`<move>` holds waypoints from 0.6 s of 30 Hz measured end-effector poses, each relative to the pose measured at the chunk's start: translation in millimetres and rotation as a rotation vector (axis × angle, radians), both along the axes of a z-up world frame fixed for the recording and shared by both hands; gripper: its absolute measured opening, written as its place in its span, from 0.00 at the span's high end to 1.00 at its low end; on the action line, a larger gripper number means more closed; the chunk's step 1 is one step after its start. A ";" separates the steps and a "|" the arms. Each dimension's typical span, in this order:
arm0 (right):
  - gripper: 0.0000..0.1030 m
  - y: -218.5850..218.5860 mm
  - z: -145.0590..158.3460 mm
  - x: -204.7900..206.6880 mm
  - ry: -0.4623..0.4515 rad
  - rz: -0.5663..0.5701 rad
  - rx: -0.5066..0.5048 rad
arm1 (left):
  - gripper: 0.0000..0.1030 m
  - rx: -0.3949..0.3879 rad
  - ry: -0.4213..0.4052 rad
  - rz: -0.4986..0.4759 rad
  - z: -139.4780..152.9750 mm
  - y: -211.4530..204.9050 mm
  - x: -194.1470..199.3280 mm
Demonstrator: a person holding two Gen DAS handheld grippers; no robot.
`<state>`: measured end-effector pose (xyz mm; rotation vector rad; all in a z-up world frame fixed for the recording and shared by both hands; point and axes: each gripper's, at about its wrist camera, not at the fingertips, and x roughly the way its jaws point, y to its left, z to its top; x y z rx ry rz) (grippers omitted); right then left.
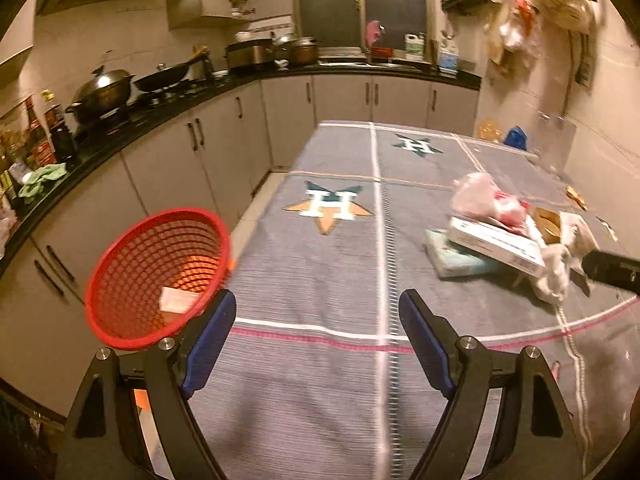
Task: Collect trash
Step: 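Move both open grippers back to the table pile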
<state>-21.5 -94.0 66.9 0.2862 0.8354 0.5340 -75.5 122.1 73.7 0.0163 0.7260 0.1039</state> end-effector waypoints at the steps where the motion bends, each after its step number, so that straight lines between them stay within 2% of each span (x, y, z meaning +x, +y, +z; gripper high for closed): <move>1: 0.33 -12.5 -0.7 -1.2 0.003 -0.024 0.009 | 0.20 -0.002 0.005 -0.010 -0.8 -3.7 1.3; 11: 0.33 -99.8 -4.3 -1.0 0.013 -0.236 0.009 | 0.20 0.018 0.032 -0.105 -7.3 -45.6 2.6; 18: 0.33 -147.3 -22.3 31.3 0.083 -0.346 0.049 | 0.20 0.017 0.067 -0.157 -19.0 -65.3 6.2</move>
